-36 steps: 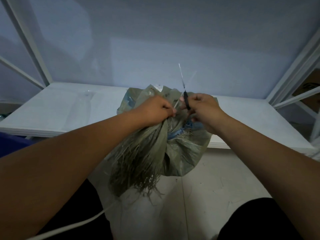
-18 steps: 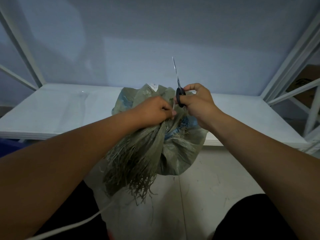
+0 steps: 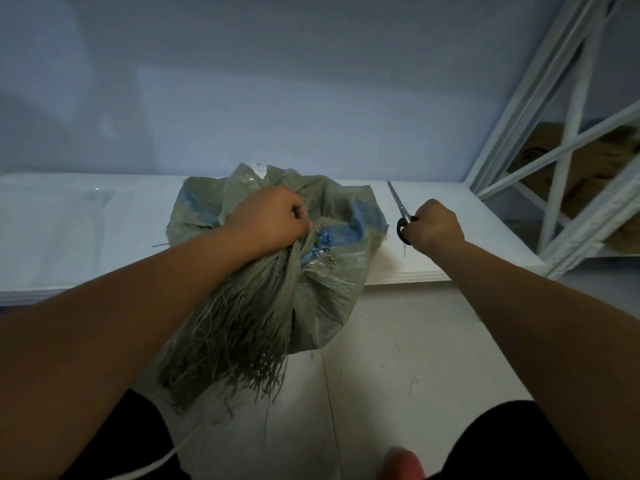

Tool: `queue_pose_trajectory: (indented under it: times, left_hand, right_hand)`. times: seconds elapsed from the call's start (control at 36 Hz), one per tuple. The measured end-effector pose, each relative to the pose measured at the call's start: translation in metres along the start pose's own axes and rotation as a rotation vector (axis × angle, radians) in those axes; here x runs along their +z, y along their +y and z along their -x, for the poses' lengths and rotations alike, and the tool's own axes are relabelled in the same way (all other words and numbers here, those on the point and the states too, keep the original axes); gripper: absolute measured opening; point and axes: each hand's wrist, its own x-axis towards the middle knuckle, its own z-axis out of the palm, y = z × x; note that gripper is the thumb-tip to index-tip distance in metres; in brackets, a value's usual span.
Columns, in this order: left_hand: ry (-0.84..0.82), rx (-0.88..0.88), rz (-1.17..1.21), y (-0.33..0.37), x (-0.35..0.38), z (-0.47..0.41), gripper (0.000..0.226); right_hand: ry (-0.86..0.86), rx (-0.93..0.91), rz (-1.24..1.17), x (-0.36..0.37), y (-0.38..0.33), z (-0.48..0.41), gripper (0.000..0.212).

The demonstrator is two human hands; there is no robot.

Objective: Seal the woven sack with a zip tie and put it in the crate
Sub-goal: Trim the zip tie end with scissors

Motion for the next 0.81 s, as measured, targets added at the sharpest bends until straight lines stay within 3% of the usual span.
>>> queue_pose_trajectory:
  times: [0.14, 0.33, 0.64, 0.81]
  left_hand:
    - [0.107, -0.012, -0.082, 0.011, 0.019, -0.02, 0.013]
    - [0.289, 0.123, -0.271, 0.033, 0.067, -0.055, 0.02]
    - [0.332, 0.216, -0.371, 0.053, 0.114, -0.109, 0.024]
    - [0.345, 0.198, -0.41, 0.052, 0.12, -0.123, 0.025]
  right_hand:
    - [-0.074, -0.078, 0.184, 0.007, 0.012, -0.026, 0.038]
    - [-0.116, -0.047, 0.226, 0.038, 0.049, -0.063, 0.032]
    - [-0.027, -0.012, -0.063, 0.067, 0.103, -0.109, 0.029]
    - [0.039, 0.09, -0.02, 0.065, 0.128, -0.127, 0.031]
